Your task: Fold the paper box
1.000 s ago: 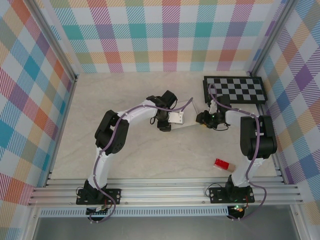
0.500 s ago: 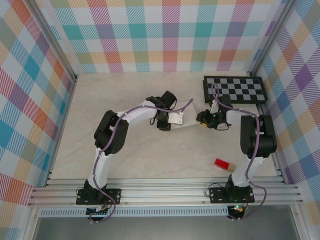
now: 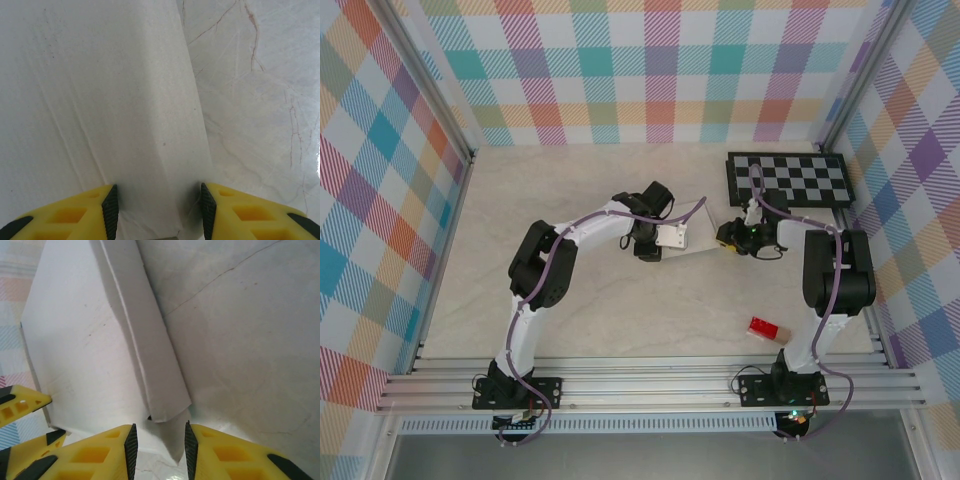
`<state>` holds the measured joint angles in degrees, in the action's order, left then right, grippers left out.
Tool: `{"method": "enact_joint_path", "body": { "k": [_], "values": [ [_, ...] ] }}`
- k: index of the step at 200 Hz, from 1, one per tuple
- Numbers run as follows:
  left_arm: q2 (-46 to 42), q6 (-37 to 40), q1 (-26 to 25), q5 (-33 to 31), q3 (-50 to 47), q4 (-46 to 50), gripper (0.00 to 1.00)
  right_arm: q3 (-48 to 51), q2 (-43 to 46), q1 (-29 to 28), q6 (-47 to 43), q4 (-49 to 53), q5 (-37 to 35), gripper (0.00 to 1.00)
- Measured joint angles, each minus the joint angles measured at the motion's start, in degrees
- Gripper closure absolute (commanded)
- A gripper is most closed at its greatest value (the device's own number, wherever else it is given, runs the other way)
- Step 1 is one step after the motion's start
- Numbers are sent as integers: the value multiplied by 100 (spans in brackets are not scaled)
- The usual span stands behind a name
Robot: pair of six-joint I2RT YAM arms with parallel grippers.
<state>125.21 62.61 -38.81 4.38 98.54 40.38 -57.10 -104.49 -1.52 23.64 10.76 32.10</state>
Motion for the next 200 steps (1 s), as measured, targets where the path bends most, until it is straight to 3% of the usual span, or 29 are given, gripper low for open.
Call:
{"method": "enact_joint_path", "body": {
  "k": [12,32,127,165,200],
  "values": [
    [13,0,0,0,28,15,53,-74,0,-2,-33,111,4,68],
    [20,-4,0,0,42,37,53,-173,0,0,-125,260,-9,80],
    [83,-20,9,9,166,153,53,-332,-157,-13,-444,713,-122,82],
    [90,-17,11,35,179,166,54,-411,-177,-76,-483,776,-238,93],
    [90,-17,33,94,179,166,54,-470,-177,-160,-481,822,-481,93]
  ]
}}
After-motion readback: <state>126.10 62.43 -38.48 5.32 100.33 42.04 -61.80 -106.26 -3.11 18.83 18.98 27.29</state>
